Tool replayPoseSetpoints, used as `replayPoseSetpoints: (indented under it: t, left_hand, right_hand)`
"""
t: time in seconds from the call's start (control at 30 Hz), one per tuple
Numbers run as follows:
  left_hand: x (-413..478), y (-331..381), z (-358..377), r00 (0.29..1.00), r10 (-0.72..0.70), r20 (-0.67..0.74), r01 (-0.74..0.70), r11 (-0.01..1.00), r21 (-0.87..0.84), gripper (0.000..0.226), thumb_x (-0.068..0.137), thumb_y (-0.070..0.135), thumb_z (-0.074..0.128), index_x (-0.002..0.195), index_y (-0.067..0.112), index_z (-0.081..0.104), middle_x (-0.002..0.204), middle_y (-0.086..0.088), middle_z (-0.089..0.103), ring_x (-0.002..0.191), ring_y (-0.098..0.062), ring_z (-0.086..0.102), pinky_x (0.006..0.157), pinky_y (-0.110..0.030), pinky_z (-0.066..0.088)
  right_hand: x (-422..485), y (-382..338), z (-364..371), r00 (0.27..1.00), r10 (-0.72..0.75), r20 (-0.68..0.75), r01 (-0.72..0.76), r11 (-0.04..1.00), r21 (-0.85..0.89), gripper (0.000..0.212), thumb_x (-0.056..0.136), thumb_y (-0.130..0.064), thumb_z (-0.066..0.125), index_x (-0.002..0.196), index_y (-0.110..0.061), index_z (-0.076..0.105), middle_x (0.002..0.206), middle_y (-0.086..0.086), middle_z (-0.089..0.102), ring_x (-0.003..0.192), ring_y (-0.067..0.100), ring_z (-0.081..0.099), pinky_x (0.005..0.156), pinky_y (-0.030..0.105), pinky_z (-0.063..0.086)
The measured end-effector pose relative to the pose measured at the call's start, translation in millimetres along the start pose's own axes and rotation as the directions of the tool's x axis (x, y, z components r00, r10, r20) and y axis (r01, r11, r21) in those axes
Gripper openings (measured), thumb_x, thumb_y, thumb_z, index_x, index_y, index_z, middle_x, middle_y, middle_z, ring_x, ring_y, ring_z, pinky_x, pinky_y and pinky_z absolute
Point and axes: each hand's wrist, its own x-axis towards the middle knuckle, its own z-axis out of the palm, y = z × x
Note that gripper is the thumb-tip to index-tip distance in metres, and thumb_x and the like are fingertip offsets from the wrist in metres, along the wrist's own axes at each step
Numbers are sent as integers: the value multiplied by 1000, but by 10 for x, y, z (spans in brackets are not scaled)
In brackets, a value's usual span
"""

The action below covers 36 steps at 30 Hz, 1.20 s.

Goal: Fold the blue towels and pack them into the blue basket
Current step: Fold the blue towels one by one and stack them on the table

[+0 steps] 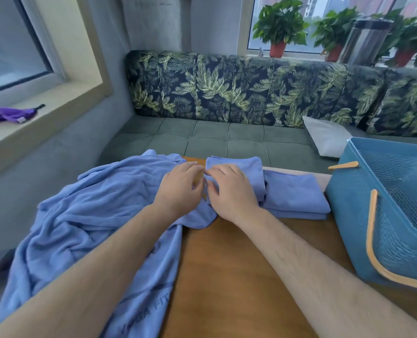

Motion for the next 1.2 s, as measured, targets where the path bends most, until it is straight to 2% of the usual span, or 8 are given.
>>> replayPoseSetpoints:
  t: [0.33, 0.47, 0.57, 0.67, 0.77, 0.9, 1.0, 1.2]
  left_hand:
    - [-595, -714, -783, 973, -228, 45, 190, 892, 410, 36, 92, 32, 52, 125, 20, 60, 131, -1, 56, 123, -26, 48, 98, -37, 33]
    - [-739, -882, -826, 947, -256, 196, 76, 769, 635, 29, 94, 36, 51, 117, 25, 64, 128, 0, 52, 121, -25, 45, 95, -36, 34]
    - [-776, -901, -786, 959, -203, 196, 26, 755, 655, 23, 96, 30, 47, 110, 27, 65, 120, 1, 55, 116, -24, 47, 92, -36, 33]
    - [-787, -881, -753, 968, -190, 162, 56, 799, 598, 19, 97, 25, 46, 108, 21, 60, 117, -1, 57, 113, -26, 51, 92, -37, 35]
    - [-814, -738, -798, 964, -258, 72, 223, 923, 313, 15, 99, 24, 43, 102, 13, 52, 109, -8, 56, 103, -31, 54, 87, -42, 42]
    - [-906, -339, -873, 966, -260, 17, 259, 966, 25, 16, 97, 20, 49, 86, 9, 51, 89, -7, 59, 78, -26, 54, 69, -30, 40]
    - [-1046, 30, -828, 964, -256, 73, 264, 954, -143, 15, 97, 22, 54, 85, 13, 54, 76, 3, 58, 66, -11, 48, 60, -17, 37]
    - [-1242, 554, -577, 970, -202, 132, 231, 936, -267, 15, 98, 22, 56, 98, 13, 68, 81, 5, 65, 74, -10, 56, 61, -13, 37]
  right_hand:
    - [88, -1024, 513, 976, -38, 214, 0, 985, 175, 34, 92, -30, 51, 119, -18, 68, 118, 2, 68, 114, 29, 57, 97, 41, 44]
    - [7, -1255, 701, 952, -5, 306, -50, 984, 172, 29, 96, -29, 52, 120, -23, 67, 117, -2, 69, 113, 27, 54, 95, 38, 42]
    - [-88, -1231, 726, 941, 19, 337, -86, 979, 187, 28, 96, -26, 50, 117, -21, 68, 117, -1, 68, 112, 27, 53, 96, 40, 46]
    - [-156, -1146, 649, 935, 114, 336, -190, 961, 202, 18, 95, -26, 48, 95, -23, 66, 101, -2, 68, 101, 24, 56, 81, 38, 47]
    - [-228, -1109, 490, 862, 285, 418, -409, 879, 243, 37, 96, -35, 45, 70, -12, 57, 69, 1, 65, 69, 24, 59, 61, 40, 47]
    - [-329, -1194, 235, 635, 393, 665, -763, 456, 458, 58, 98, -57, 46, 86, -8, 75, 77, 6, 77, 72, 20, 69, 68, 35, 54]
    - [-416, -1141, 69, 624, 407, 667, -772, 188, 607, 36, 96, -45, 58, 95, -14, 76, 94, 9, 76, 88, 24, 69, 78, 39, 57]
    - [-813, -780, -430, 719, 496, 487, -672, 318, 668, 23, 94, -17, 56, 72, -12, 53, 73, 6, 54, 70, 20, 52, 49, 23, 42]
